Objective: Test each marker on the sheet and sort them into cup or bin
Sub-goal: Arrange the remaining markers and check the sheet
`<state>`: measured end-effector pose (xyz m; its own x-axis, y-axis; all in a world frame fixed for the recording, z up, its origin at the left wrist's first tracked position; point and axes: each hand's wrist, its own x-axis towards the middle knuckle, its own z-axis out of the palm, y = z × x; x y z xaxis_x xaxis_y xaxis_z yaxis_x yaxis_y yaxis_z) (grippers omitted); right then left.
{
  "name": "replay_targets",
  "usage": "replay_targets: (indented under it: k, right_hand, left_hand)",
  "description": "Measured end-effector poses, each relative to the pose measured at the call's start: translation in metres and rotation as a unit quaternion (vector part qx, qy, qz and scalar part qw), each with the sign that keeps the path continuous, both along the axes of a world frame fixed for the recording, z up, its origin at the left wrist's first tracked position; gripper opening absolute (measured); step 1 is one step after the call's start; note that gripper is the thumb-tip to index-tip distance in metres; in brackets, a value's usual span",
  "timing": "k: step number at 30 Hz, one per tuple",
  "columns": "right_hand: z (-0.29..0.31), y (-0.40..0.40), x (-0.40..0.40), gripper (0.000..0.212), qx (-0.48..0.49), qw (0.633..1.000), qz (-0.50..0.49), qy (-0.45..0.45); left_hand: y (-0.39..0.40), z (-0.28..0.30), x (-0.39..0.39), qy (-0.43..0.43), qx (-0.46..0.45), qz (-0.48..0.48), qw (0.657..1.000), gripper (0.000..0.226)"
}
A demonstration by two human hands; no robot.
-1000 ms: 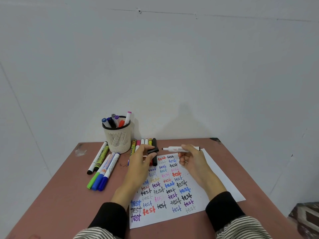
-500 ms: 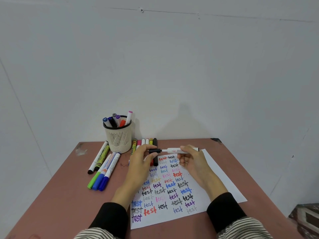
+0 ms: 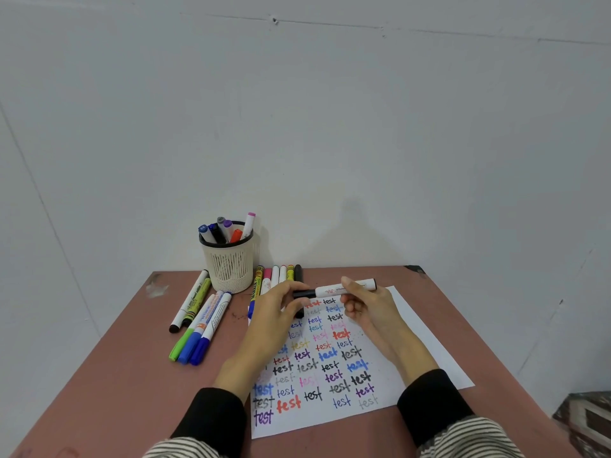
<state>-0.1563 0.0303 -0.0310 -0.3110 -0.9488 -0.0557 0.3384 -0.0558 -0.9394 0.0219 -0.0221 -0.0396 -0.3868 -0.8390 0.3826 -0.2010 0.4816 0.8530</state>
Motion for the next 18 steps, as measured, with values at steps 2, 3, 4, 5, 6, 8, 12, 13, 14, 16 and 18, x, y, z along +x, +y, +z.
replay_targets:
  k: [2, 3, 4, 5, 6, 8, 12, 13, 14, 16, 18]
  right_hand:
    - [-0.0002, -0.0001, 0.0011, 0.016, -0.002, 1.000, -0.006, 0.002]
    - [-0.0002, -0.0002, 0.0020, 0.016, -0.004, 1.000, -0.006, 0.004]
    - [-0.0003, -0.0002, 0.0027, 0.017, -0.005, 1.000, -0.004, 0.006]
    - [-0.0004, 0.0000, 0.0030, 0.020, -0.007, 1.000, -0.001, 0.007]
    - [-0.0005, 0.0003, 0.0032, 0.025, -0.010, 1.000, 0.004, 0.005]
    - [-0.0010, 0.0004, 0.0027, 0.033, -0.018, 1.000, 0.013, -0.001]
    - [-0.0014, 0.0010, 0.0045, 0.025, -0.030, 0.999, 0.037, -0.007]
    - [-0.0006, 0.0014, 0.0059, 0.022, -0.033, 0.999, 0.040, -0.013]
    - [0.0006, 0.0016, 0.0072, 0.020, -0.036, 0.998, 0.040, -0.019]
    - [0.0021, 0.0010, 0.0089, 0.022, -0.037, 0.998, 0.027, -0.030]
    - [0.0021, -0.0007, 0.0105, 0.025, -0.040, 0.998, 0.002, -0.042]
  left_hand:
    - [0.0006, 0.0002, 0.0002, -0.007, -0.005, 0.003, 1.000, 0.016]
    - [0.0012, 0.0006, 0.0004, -0.004, -0.004, 0.004, 1.000, 0.015]
    - [0.0020, 0.0010, 0.0006, 0.000, -0.001, 0.003, 1.000, 0.015]
    - [0.0030, 0.0013, 0.0007, 0.006, 0.003, 0.001, 1.000, 0.015]
    - [0.0031, 0.0012, 0.0011, 0.010, 0.006, -0.001, 1.000, 0.015]
    - [0.0018, 0.0003, 0.0016, 0.005, 0.001, -0.001, 1.000, 0.014]
    - [-0.0034, -0.0025, 0.0022, -0.028, -0.025, 0.014, 0.999, 0.022]
    - [-0.0040, -0.0022, 0.0029, -0.029, -0.029, 0.014, 0.999, 0.025]
    - [-0.0038, -0.0013, 0.0031, -0.028, -0.032, 0.013, 0.999, 0.026]
    - [-0.0008, 0.0014, 0.0019, -0.018, -0.031, 0.003, 0.999, 0.027]
    - [0.0045, 0.0024, -0.0021, -0.012, -0.025, -0.011, 1.000, 0.026]
